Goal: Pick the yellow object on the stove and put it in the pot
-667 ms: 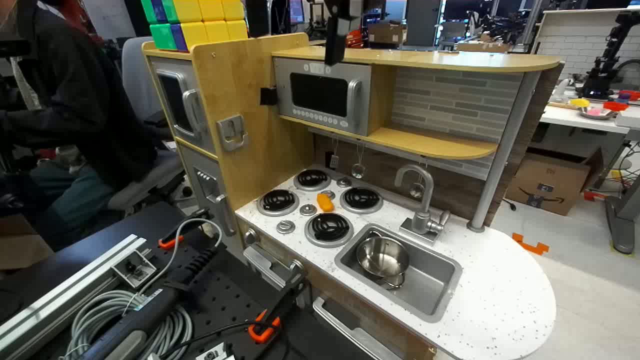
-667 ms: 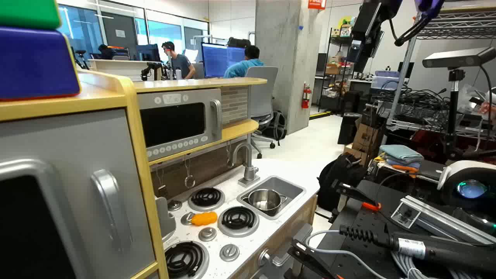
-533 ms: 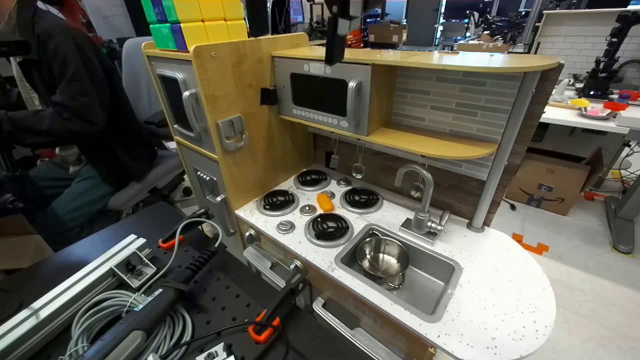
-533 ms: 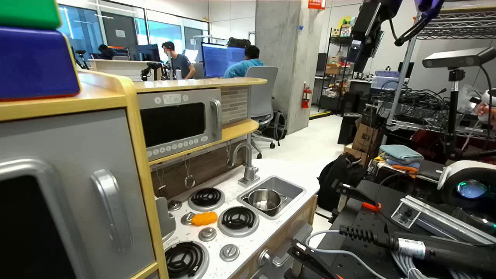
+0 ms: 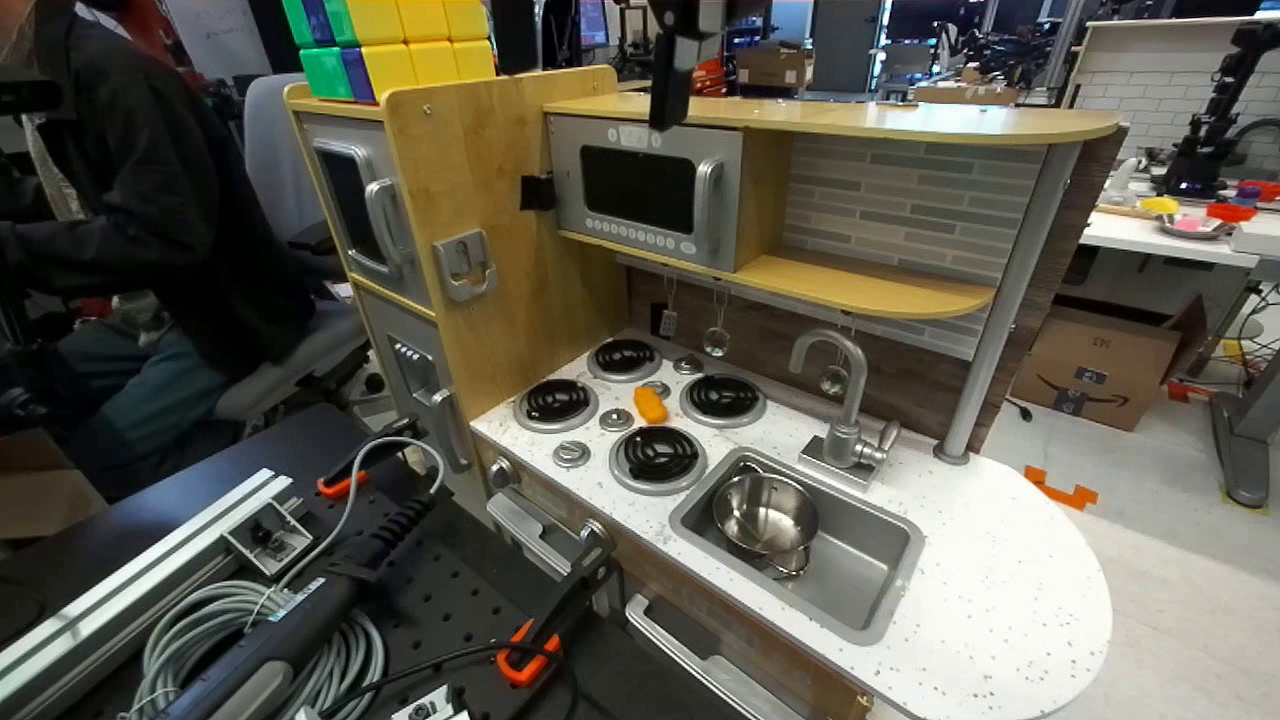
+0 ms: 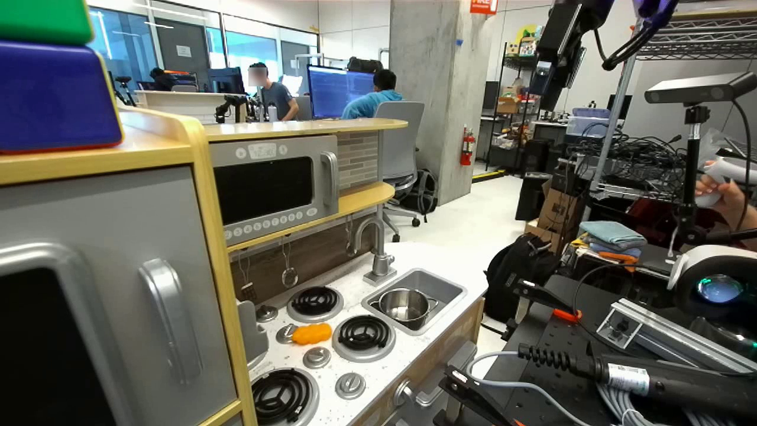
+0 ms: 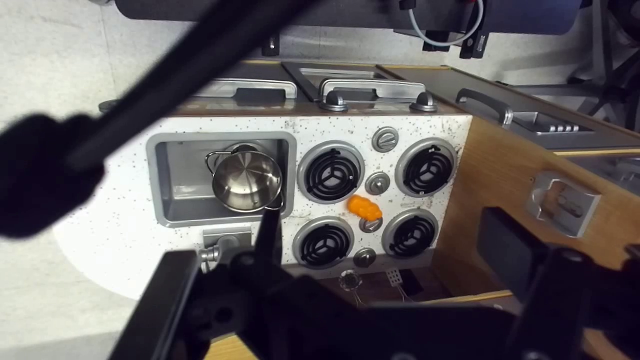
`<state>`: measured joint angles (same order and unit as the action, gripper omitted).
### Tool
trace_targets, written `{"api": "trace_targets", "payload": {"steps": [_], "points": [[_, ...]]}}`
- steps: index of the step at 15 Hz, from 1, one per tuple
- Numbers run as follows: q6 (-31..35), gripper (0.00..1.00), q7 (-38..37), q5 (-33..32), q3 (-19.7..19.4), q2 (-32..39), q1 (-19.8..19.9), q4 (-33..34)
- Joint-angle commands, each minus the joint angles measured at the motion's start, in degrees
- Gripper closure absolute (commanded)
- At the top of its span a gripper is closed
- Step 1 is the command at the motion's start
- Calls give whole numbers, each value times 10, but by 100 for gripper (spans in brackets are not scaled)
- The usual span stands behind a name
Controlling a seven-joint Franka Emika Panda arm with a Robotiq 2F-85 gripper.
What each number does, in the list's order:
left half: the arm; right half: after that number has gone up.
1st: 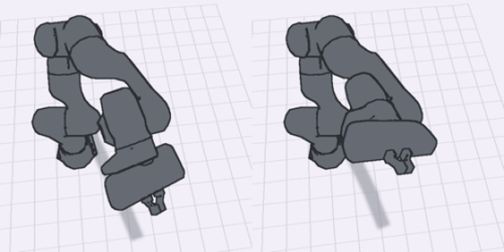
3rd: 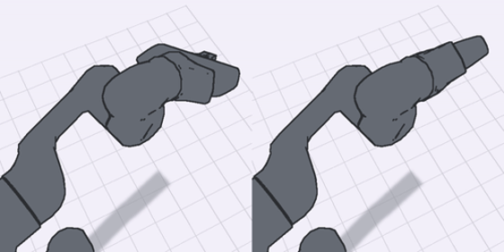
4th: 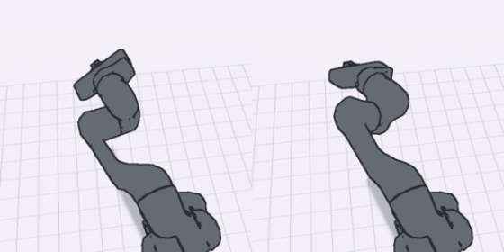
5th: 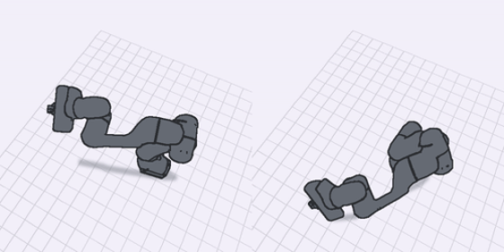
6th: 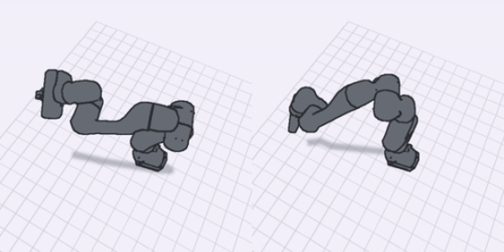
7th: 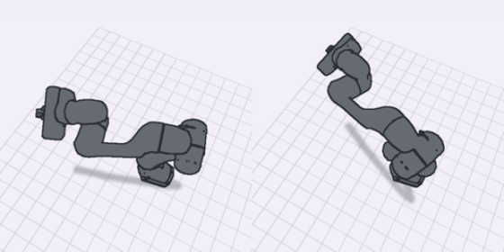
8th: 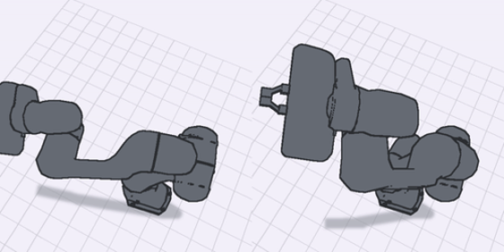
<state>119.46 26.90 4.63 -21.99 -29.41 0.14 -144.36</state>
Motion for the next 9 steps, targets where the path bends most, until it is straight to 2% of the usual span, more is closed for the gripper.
{"api": "trace_targets", "payload": {"steps": [1,4,7,9], "points": [[32,0,7,11,32,11,7,-19],[126,0,-14,12,74,65,-14,-57],[233,0,-77,0,128,163,-25,-69],[300,0,-125,-10,163,244,-29,-53]]}}
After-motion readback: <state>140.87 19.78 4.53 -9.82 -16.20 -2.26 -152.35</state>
